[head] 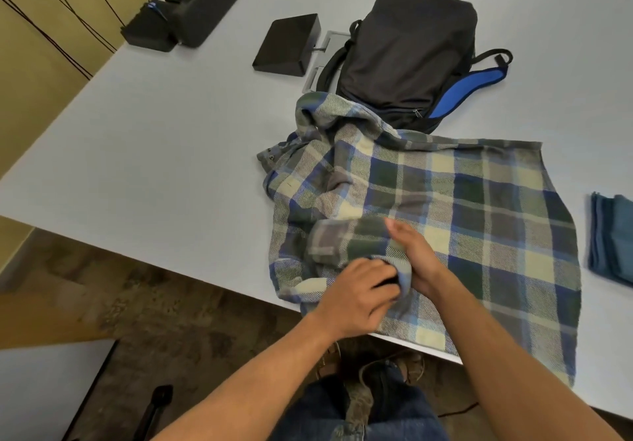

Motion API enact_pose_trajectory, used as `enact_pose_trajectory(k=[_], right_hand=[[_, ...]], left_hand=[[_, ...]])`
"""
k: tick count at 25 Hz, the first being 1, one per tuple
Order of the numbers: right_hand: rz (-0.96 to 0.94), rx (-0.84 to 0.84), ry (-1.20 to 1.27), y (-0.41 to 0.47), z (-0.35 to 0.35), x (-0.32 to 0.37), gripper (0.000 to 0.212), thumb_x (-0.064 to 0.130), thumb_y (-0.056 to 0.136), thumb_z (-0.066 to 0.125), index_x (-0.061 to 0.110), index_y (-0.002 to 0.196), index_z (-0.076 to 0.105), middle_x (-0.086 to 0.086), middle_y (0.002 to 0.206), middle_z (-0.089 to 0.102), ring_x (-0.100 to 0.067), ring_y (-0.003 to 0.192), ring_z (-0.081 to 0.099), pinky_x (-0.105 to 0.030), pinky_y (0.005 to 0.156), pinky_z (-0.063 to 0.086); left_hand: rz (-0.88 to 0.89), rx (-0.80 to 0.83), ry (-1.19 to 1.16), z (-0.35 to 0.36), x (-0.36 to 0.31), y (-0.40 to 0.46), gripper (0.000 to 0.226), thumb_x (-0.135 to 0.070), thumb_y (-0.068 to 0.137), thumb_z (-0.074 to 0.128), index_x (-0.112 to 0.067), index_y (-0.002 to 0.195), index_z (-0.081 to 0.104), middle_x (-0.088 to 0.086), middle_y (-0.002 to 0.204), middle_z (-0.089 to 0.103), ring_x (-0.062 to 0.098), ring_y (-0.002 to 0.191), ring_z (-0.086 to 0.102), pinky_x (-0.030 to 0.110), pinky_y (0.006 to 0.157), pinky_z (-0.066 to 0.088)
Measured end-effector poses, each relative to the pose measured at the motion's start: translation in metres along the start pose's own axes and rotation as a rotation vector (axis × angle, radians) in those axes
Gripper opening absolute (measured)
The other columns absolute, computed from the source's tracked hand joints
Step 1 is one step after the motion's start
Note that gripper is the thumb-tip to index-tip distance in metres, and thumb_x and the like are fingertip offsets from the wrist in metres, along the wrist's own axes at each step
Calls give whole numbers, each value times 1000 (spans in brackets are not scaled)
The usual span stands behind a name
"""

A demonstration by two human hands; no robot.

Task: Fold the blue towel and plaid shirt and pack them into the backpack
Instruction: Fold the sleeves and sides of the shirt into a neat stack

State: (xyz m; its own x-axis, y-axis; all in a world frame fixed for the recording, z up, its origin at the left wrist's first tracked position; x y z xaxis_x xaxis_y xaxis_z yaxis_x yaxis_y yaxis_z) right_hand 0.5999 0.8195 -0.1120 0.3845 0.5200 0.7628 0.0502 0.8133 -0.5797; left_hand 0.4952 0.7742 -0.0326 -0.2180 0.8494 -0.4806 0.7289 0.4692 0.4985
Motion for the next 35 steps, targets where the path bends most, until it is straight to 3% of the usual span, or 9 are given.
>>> enact_pose_trajectory(k=[4,9,14,17,20,24,27,31,35], right_hand=[[-67,-117,86,-5,-22,6,40,-2,88,62,6,127,58,-19,110,71,-31,97,70,-37,76,58],[-221,-253,248,-28,-68,28,24,-5,87,59,10,105,62,-11,100,72,-29,94,70,-43,83,59],[-371,-442,343,-56,-121,36,26,-9,87,55,9,106,57,-6,92,72,-23,87,71,-37,75,61],[-439,-574,420,-77,-143,34,31,-13,86,53,16,98,55,-1,87,71,-17,83,70,-30,70,59],[-434,-755,361,-100,-160,26,42,-12,85,60,18,113,53,-4,96,66,-16,84,68,-26,69,59],[-405,-924,94,-129,-183,16,32,6,86,72,18,114,65,1,92,69,-15,88,69,-29,76,58],[-376,-1004,-88,-150,-198,7,13,23,90,70,22,103,72,7,94,70,-12,94,66,-34,89,54],[-432,-1102,-353,-174,-207,13,17,32,93,65,24,106,71,10,89,67,-2,84,64,-23,79,52],[-314,-981,-716,-148,-225,3,19,30,94,63,17,104,72,2,90,72,-8,81,65,-31,76,55]], left_hand=[[-56,40,-7,7,5,-15,25,-22,88,68,-8,109,63,11,119,58,26,107,56,36,90,44],[-392,144,119,-1,60,-57,69,-59,87,60,-19,140,42,0,138,46,16,125,44,39,104,40],[-764,391,177,-5,130,-98,71,-51,88,62,-23,147,35,0,146,45,20,135,40,39,111,28],[-692,411,280,-9,142,-101,47,-30,93,61,-21,138,50,2,136,56,22,127,50,37,107,32],[-677,308,205,-23,147,-90,34,-15,93,60,-18,127,61,4,117,67,26,109,60,38,95,40],[-733,265,-13,-48,160,-72,27,-16,95,58,-20,121,60,1,99,68,23,88,63,39,77,53],[-765,298,-134,-60,172,-54,9,-28,95,62,-23,95,70,-8,81,67,14,77,63,40,72,53],[-853,382,-227,-55,194,-32,46,-48,93,57,-8,72,63,4,63,58,17,60,54,34,60,43],[-866,561,-10,-27,211,-28,35,-44,95,56,-15,75,61,-2,66,58,17,67,57,31,62,40]])
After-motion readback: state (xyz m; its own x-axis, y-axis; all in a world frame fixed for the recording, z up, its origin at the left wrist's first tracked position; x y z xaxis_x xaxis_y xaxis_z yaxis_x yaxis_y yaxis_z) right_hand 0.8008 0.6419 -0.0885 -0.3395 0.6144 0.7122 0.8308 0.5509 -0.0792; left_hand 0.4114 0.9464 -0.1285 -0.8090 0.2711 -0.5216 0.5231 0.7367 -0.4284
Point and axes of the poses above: each hand's wrist, its own y-axis towards the middle knuckle, its own z-axis out of the palm, x = y × z, the point moved 9 cm from there along y, towards the middle knuckle
